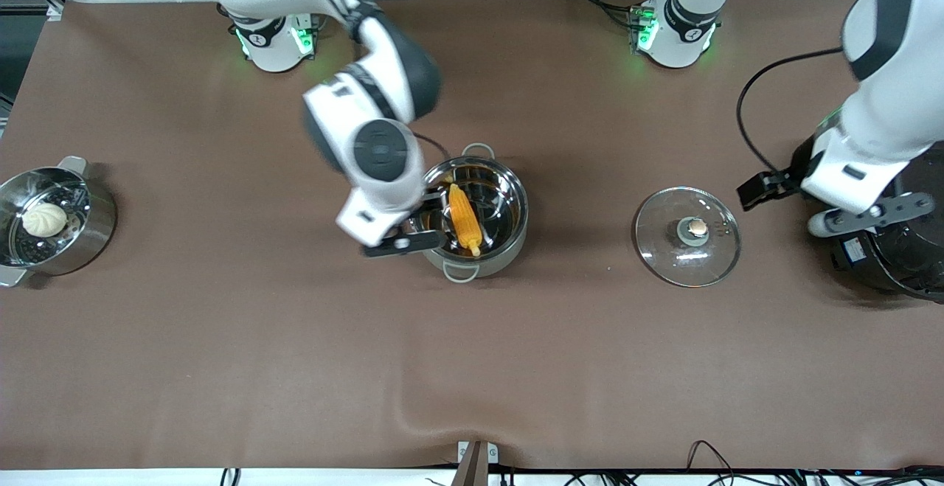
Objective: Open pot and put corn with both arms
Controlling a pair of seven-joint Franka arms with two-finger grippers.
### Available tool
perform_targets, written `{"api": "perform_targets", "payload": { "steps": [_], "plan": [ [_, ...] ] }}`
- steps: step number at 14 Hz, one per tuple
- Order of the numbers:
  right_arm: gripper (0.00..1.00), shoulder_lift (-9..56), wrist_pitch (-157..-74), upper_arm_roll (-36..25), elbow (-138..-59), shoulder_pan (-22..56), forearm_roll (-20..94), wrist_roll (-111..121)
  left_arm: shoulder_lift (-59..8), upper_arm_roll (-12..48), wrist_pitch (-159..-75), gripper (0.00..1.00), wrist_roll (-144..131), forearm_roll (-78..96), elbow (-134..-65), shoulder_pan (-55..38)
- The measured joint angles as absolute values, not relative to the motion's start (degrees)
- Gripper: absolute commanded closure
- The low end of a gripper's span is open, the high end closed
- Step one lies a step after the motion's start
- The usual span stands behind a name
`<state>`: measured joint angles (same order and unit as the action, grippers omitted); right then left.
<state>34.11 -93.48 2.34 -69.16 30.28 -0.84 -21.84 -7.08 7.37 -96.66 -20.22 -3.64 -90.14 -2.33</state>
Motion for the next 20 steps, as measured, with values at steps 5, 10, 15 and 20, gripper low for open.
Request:
{"api": "perform_targets", "payload": {
  "steps": [5,10,15,20],
  "plan": [
    [0.00,24.57,-93.13,2.15,-81.47,17.87,-0.84,-7.15,-5.48,7.16,-92.96,0.00,-12.06,-3.65,-88.41,-2.06],
    [0.00,15.75,-99.54,2.10,-94.48,6.81,-0.84,-0.96,-2.63,7.90,-92.26,0.00,-12.80,-3.65,-88.36,-2.56],
    [0.00,6.05,-103.23,2.09,-105.37,-0.19,-0.85,2.08,-2.40,7.71,-92.23,0.00,-12.55,-3.65,-88.35,-2.54],
    [0.00,-0.23,-101.78,2.11,-105.05,-4.62,-0.85,5.50,-2.08,7.87,-91.10,0.00,-12.42,-3.65,-88.31,-2.55]
  ]
}}
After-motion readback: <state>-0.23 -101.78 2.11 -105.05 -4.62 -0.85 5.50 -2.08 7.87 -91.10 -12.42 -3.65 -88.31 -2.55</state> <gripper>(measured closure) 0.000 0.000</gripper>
